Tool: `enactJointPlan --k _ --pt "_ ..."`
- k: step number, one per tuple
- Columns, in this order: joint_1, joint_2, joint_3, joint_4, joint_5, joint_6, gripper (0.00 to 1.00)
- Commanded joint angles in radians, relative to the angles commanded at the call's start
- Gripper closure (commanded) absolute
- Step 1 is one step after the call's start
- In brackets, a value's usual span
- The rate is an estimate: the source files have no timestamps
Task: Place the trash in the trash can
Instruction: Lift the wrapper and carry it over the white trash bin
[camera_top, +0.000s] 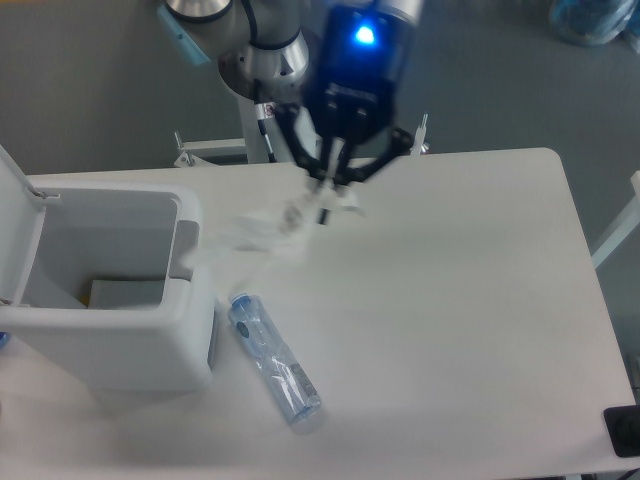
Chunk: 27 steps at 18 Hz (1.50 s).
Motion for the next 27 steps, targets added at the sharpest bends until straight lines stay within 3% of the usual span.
enactJointPlan --k 12,22,27 --pt "-0.144 0.029 -0.185 0.072 0.011 0.02 1.0" --pt "-0.216 -0.024 -0.222 0.075 0.014 0.022 1.0" --pt "-0.265 -0.052 -0.245 0.077 0.069 0.022 1.0"
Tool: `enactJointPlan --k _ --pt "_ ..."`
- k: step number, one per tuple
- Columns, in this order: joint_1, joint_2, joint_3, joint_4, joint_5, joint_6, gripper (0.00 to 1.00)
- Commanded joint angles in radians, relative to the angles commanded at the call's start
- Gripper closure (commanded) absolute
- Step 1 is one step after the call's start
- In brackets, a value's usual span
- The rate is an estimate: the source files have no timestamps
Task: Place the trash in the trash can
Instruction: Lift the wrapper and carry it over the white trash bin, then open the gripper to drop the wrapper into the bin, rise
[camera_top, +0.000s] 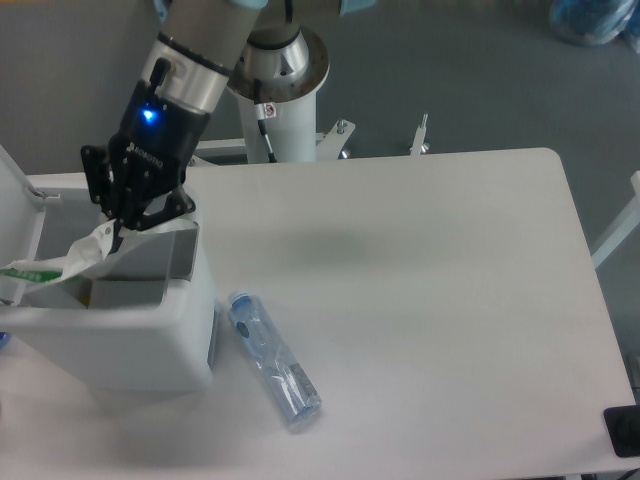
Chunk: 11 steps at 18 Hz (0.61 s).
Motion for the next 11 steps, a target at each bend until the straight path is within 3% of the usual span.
enactJointPlan --k 8,10,11 --pt "-0.025 0.011 -0.035 -0.002 0.009 0.002 0.99" --pt "-0.035 0.018 -0.051 0.0 0.009 0.002 0.94" --pt "-0.035 0.023 -0.051 0.0 0.009 0.002 0.86"
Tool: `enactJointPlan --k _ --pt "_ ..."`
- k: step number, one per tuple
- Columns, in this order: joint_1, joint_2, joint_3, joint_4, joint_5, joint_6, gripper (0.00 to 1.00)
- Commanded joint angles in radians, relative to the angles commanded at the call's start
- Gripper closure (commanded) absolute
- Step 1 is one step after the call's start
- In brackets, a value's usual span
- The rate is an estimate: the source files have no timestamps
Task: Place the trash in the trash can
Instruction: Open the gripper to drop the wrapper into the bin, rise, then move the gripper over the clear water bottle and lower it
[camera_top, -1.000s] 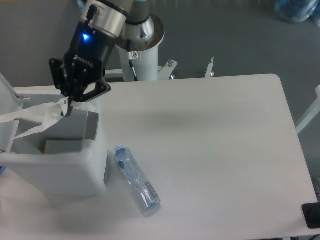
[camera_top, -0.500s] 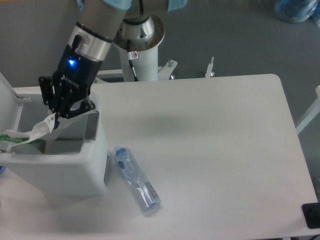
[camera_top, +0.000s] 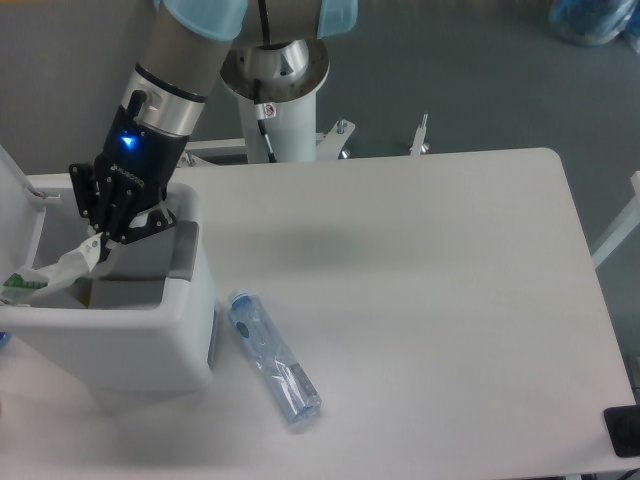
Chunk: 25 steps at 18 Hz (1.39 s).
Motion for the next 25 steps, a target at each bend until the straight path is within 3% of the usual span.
enactJointPlan --k 1,2,3,7,9,14,21,25 --pt "0.0 0.003 0.002 0.002 0.0 0.0 0.71" --pt "0.0 0.005 0.008 0.002 0.0 0.0 0.45" --pt "0.0 0.009 0.012 0.002 0.0 0.002 0.27" --pt "0.003 0.052 0.017 -0.003 0.0 0.002 0.11" --pt "0.003 0.077 0.012 -0.003 0.0 0.0 0.05" --pt "0.037 0.092 0.024 -0.006 0.0 -0.014 0.03" --pt "0.348 0.065 0.029 -0.018 0.002 -0.179 0.0" --pt "0.425 0.002 0.008 -0.046 0.053 -0.317 0.0"
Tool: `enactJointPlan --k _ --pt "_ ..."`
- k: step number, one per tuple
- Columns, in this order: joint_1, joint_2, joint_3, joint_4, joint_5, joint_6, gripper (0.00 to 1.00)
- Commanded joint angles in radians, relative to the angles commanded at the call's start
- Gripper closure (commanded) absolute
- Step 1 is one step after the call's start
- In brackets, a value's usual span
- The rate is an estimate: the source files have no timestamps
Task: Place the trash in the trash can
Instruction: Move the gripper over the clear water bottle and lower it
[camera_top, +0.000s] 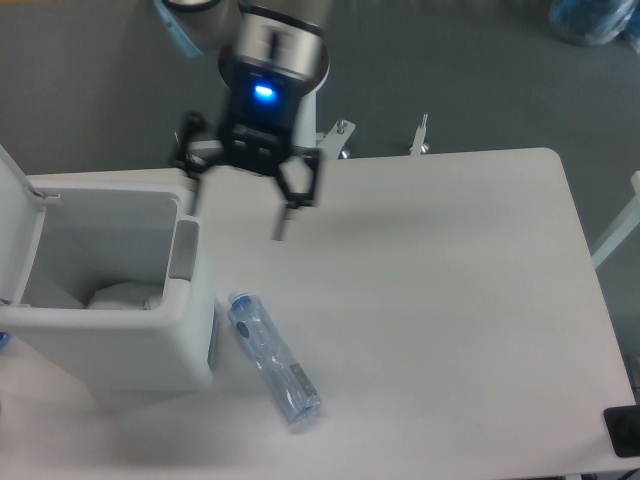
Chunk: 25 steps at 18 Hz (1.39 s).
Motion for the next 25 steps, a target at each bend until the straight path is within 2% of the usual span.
enactJointPlan --k 3,5,8,10,18,25 --pt "0.003 -0.083 0.032 0.0 0.081 -0.052 0.0" --pt "0.0 -0.152 0.07 -0.002 0.193 -0.132 0.0" --pt "-0.075 -0.268 0.121 -0.002 0.317 -0.146 0.0" --pt "-0.099 -0.322 0.158 -0.006 0.332 -0.161 0.0" --pt "-0.144 -0.436 0.189 -0.006 0.385 -0.181 0.0" --pt "-0.21 -0.552 0.276 -0.002 0.381 -0.18 0.0"
